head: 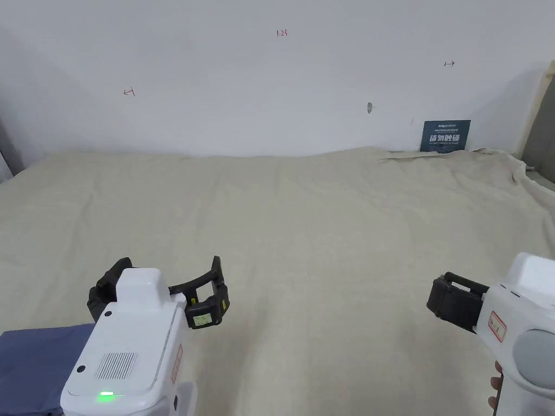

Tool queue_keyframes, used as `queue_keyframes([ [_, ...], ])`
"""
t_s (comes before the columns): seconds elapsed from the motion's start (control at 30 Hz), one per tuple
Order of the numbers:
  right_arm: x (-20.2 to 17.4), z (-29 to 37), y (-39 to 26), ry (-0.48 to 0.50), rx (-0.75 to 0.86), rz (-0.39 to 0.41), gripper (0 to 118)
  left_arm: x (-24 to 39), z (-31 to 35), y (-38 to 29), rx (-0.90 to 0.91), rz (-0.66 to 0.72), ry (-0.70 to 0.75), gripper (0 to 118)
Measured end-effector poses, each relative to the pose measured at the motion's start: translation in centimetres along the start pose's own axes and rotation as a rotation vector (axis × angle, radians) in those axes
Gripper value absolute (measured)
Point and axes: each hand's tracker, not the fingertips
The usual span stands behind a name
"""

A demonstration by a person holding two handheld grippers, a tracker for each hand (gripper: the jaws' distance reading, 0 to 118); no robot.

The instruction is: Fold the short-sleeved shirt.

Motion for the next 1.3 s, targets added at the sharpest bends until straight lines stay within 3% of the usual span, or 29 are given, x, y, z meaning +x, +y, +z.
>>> queue_keyframes([
  [0.37, 0.8, -1.6, 0.0, 0.003, 0.06, 0.077, 116, -0.1, 0.1, 0.2, 0.009, 0.0, 0.002, 118],
  [0.5, 1.2, -1.6, -1.0, 0.067, 0.238, 0.16, 116, 0.0, 0.2, 0.4, 0.014, -0.006, 0.001, 118],
  [0.67, 1.4, -1.0, -2.8, 0.12, 0.504, 0.179, 116, 0.1, 0.2, 0.6, 0.022, -0.009, -0.002, 118],
  [1.3, 0.3, 0.4, -2.9, 0.123, 0.479, 0.197, 116, 0.1, 0.2, 0.7, 0.024, -0.014, -0.002, 118],
])
